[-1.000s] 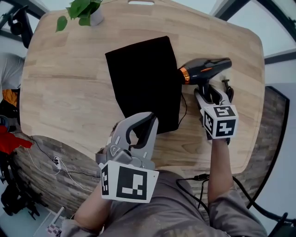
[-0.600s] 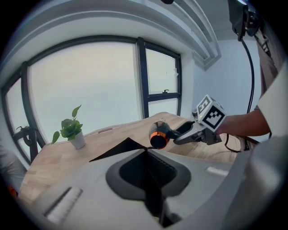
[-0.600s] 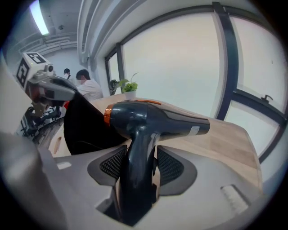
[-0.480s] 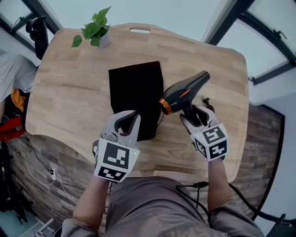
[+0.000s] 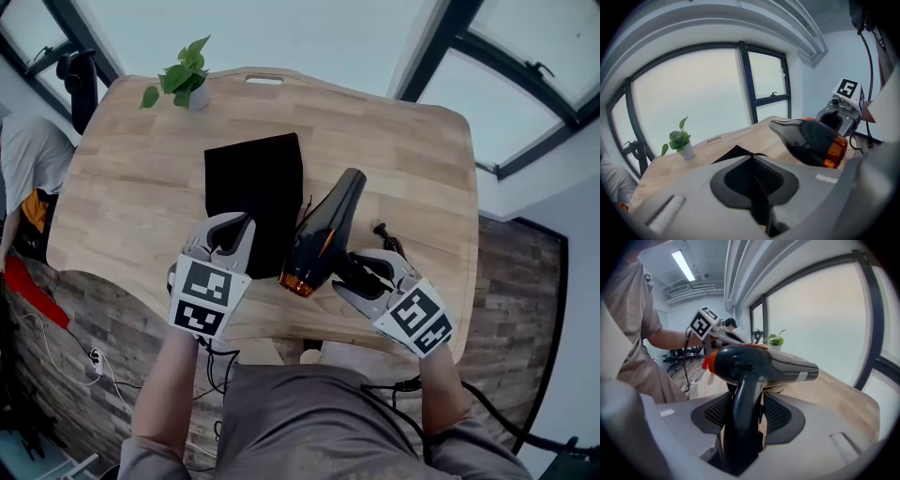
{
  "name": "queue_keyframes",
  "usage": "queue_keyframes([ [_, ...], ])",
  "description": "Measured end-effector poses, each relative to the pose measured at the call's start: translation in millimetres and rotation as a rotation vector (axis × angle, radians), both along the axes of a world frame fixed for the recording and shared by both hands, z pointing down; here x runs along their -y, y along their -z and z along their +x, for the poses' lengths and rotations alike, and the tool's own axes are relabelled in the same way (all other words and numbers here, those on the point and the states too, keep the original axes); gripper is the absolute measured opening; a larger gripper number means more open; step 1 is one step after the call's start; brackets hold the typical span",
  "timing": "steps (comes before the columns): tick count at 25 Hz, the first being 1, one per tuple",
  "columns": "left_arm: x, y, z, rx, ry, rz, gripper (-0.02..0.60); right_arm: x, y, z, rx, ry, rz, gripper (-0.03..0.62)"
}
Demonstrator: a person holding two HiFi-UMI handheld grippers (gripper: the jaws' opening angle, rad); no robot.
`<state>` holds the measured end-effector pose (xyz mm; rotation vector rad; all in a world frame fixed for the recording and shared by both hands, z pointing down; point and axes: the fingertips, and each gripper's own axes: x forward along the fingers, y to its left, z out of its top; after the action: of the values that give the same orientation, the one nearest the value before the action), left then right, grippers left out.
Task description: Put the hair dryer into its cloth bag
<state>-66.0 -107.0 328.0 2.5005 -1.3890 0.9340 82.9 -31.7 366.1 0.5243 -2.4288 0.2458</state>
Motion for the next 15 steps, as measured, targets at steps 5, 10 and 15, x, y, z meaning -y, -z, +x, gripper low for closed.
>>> queue_keyframes([
  [5,-3.2,-1.5,6.0,0.024,-0.004,0.008,0.017,-53.5,-4.7,-11.7,0.042,0.187,-0.03,0.235],
  [10,-3.7,-5.9,10.6,0.027,-0.005,0.009,0.017,-97.3,-5.2,-22.5,0.073,0.373,-0.036,0.235],
  [15,-6.4,-11.9,13.8,0.026,-0.008,0.007,0.017,-137.5,-10.9,-32.5,0.093,0.561,-0.067,0.235],
])
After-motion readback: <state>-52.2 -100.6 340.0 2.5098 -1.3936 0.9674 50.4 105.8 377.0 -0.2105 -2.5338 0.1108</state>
